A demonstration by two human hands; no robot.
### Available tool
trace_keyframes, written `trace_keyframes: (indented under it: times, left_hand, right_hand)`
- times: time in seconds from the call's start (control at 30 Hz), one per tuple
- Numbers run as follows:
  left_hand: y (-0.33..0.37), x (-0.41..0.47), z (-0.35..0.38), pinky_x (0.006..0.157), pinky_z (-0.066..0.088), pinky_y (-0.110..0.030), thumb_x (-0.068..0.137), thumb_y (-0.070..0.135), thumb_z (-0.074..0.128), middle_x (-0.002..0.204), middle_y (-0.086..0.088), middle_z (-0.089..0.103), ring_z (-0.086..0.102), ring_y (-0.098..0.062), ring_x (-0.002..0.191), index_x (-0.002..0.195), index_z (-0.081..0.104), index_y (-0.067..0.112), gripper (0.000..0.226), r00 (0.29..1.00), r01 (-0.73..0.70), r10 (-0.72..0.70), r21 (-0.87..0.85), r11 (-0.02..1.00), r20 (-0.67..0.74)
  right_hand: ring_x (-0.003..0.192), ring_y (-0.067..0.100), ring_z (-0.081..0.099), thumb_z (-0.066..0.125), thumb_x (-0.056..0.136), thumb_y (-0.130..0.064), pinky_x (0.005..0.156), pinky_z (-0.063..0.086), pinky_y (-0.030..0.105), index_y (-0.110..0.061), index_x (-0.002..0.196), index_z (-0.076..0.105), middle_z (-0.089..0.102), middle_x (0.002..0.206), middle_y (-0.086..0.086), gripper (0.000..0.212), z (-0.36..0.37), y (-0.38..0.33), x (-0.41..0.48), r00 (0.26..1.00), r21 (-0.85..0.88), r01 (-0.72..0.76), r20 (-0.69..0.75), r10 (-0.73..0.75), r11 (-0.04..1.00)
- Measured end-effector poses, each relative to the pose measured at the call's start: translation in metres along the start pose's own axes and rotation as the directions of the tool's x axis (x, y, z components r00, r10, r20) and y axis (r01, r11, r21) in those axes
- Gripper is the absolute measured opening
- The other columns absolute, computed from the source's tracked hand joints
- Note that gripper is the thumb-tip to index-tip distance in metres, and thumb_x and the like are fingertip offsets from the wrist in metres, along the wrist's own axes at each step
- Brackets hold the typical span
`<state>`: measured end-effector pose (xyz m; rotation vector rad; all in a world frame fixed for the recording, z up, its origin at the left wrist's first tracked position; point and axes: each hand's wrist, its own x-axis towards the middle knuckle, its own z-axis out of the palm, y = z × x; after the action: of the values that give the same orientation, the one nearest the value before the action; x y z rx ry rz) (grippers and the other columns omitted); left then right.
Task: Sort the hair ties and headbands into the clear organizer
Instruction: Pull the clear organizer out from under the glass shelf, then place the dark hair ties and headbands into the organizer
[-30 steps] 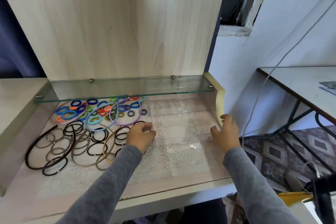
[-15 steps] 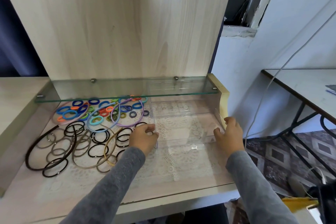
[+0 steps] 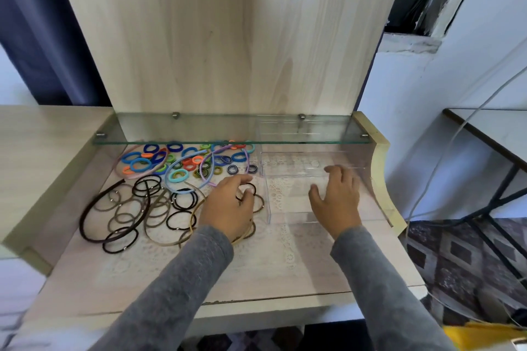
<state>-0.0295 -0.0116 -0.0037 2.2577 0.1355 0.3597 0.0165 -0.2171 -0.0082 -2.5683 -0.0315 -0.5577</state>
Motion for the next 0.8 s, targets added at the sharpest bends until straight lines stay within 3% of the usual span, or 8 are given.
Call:
trace_keyframes:
  times: [0.17, 0.27, 0.4, 0.6, 0.8]
  left_hand:
    - [-0.034, -0.014, -0.025, 0.087, 0.049, -0.038, 0.09, 0.031, 0.046, 0.111, 0.006, 0.062, 0.057, -0.015, 0.1, 0.111, 0.062, 0.023, 0.027, 0.967, -0.181, 0.217, 0.238, 0.954, -0.131]
    - [-0.063, -0.023, -0.041, 0.084, 0.05, -0.04, 0.089, 0.039, 0.038, 0.11, 0.005, 0.061, 0.057, -0.017, 0.098, 0.11, 0.061, 0.023, 0.035, 0.969, -0.171, 0.217, 0.314, 0.934, -0.118]
    - [-0.09, -0.032, -0.056, 0.079, 0.052, -0.042, 0.088, 0.036, 0.04, 0.104, 0.003, 0.062, 0.059, -0.019, 0.092, 0.106, 0.063, 0.018, 0.034, 0.969, -0.171, 0.223, 0.367, 0.914, -0.105]
    - [-0.104, -0.05, -0.07, 0.063, 0.049, -0.038, 0.086, 0.028, 0.052, 0.083, 0.0, 0.054, 0.053, -0.021, 0.071, 0.083, 0.061, 0.012, 0.019, 0.925, -0.243, 0.338, 0.415, 0.877, -0.172]
    - [-0.111, -0.059, -0.076, 0.063, 0.046, -0.035, 0.079, 0.032, 0.056, 0.084, 0.0, 0.051, 0.05, -0.019, 0.073, 0.081, 0.061, 0.013, 0.02, 0.948, -0.226, 0.295, 0.402, 0.887, -0.117]
  right_hand:
    - [0.113, 0.024, 0.041, 0.055, 0.084, -0.017, 0.098, 0.033, 0.029, -0.007, 0.118, 0.053, 0.05, 0.12, 0.009, 0.035, 0.02, -0.053, -0.019, 0.947, 0.173, 0.322, -0.041, -0.32, 0.931]
    - [0.108, 0.019, 0.043, 0.049, 0.086, -0.021, 0.096, 0.034, 0.023, -0.008, 0.114, 0.055, 0.053, 0.115, 0.006, 0.031, 0.032, -0.075, -0.034, 0.89, 0.252, 0.442, -0.008, -0.455, 0.861]
    - [0.102, 0.017, 0.047, 0.05, 0.088, -0.022, 0.092, 0.04, 0.027, -0.008, 0.111, 0.058, 0.057, 0.108, 0.004, 0.028, 0.05, -0.092, -0.054, 0.804, 0.326, 0.532, 0.096, -0.587, 0.781]
    - [0.092, 0.015, 0.048, 0.053, 0.087, -0.036, 0.083, 0.043, 0.031, -0.013, 0.1, 0.061, 0.057, 0.098, -0.002, 0.027, 0.061, -0.101, -0.074, 0.708, 0.299, 0.618, 0.192, -0.68, 0.727]
    - [0.083, 0.014, 0.042, 0.055, 0.081, -0.045, 0.073, 0.041, 0.031, -0.016, 0.09, 0.055, 0.049, 0.09, -0.004, 0.03, 0.059, -0.097, -0.082, 0.644, 0.234, 0.677, 0.271, -0.716, 0.698]
